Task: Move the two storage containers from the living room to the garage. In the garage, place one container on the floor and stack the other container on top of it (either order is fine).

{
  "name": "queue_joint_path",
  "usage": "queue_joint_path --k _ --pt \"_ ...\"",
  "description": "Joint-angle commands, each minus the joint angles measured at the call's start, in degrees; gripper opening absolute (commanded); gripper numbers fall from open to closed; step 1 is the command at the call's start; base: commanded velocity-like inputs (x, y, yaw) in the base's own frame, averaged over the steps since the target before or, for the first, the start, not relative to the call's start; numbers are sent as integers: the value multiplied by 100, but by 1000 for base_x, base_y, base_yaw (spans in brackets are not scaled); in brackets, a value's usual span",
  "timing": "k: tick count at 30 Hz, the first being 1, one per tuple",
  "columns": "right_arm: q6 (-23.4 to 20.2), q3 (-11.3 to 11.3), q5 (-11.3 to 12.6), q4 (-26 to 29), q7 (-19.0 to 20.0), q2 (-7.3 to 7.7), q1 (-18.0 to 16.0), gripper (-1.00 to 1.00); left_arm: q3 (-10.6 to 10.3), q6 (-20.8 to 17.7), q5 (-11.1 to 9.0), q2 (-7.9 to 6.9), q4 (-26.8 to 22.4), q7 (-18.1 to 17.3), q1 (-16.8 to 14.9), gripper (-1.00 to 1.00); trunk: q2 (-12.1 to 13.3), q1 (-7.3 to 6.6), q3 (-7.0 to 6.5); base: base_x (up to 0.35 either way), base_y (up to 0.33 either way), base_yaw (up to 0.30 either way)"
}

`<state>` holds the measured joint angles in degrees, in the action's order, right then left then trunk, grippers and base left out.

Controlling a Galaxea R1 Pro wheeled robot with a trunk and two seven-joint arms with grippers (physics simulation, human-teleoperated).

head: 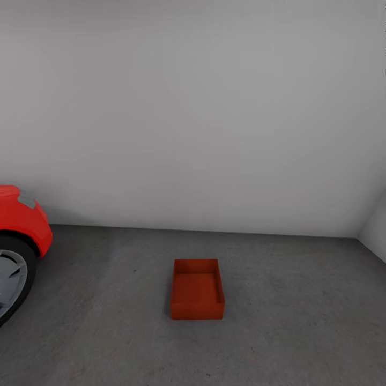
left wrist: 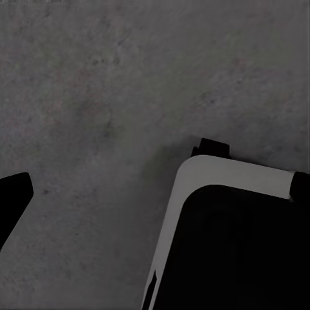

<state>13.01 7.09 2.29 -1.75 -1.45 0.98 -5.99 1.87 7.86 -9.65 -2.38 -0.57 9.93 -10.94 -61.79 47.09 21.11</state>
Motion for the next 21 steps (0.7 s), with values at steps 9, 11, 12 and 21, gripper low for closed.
queue_joint_path --k 9,11,12,21 --pt "32 47 22 -19 -14 -1 -8 100 17 23 -28 1 5 0 -4 100 -4 0 -78 0 0 0" --pt "33 47 19 -19 -14 -1 -8 100 19 23 -28 1 5 0 -5 100 -4 0 -96 0 0 0" --pt "32 47 20 -19 -14 -1 -8 100 18 23 -28 1 5 0 -5 100 -4 0 -105 0 0 0" --pt "26 47 24 -19 -14 -1 -8 100 16 23 -28 1 5 0 -4 100 -4 0 -189 0 0 0"
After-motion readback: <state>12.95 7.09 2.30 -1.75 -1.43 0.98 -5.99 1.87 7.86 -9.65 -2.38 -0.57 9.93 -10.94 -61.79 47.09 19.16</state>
